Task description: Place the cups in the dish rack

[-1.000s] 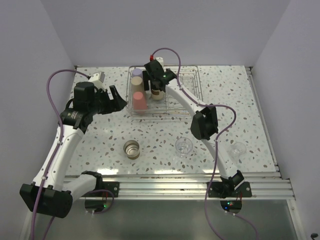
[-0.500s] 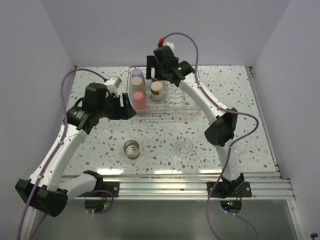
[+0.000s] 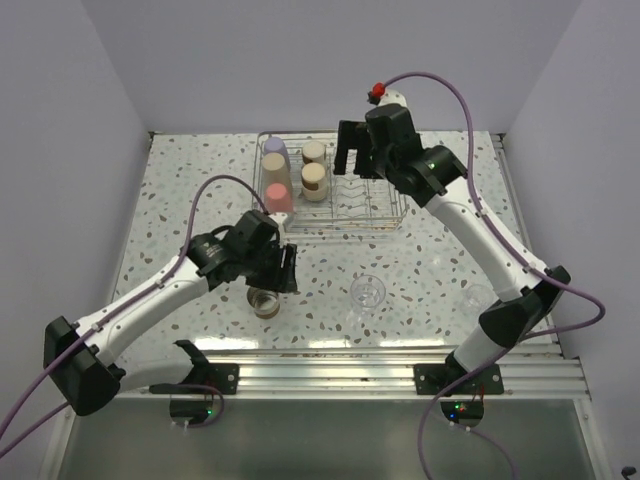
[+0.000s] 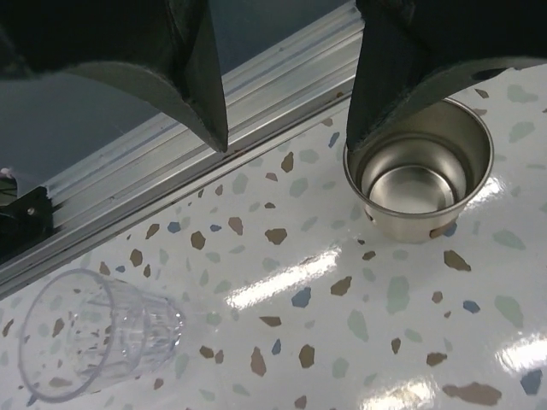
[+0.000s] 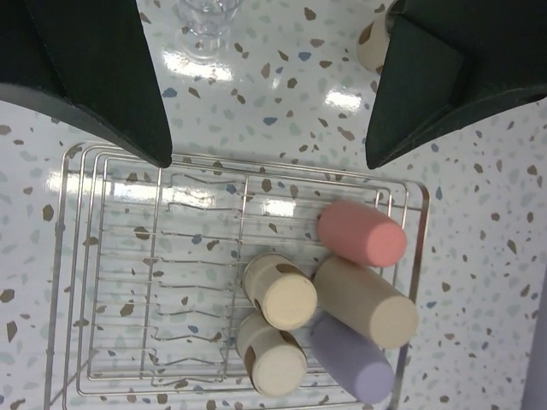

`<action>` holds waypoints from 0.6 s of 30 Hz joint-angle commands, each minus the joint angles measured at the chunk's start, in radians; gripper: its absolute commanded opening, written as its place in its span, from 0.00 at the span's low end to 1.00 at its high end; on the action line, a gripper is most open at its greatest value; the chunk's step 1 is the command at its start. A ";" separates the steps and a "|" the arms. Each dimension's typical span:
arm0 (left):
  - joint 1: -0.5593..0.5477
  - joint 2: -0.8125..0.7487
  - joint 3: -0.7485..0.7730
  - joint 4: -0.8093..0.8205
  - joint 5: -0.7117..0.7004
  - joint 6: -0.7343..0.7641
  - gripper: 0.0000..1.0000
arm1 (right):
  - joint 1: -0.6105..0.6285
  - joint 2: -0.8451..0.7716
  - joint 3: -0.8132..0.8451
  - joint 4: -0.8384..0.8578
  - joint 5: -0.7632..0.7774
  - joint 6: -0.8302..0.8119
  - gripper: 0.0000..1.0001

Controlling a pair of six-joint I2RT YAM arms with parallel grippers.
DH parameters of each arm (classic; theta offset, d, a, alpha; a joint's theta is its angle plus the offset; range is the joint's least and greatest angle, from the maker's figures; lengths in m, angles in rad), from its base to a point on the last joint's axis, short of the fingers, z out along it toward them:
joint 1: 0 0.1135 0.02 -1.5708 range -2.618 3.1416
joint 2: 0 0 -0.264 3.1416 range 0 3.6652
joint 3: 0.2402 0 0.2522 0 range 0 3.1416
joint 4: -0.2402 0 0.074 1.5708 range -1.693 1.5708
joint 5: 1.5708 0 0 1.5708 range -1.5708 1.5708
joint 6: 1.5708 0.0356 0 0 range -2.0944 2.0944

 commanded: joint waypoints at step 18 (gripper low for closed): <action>-0.078 0.182 -0.100 0.067 -0.245 -0.147 0.59 | -0.011 -0.145 -0.186 -0.025 -0.024 -0.001 0.98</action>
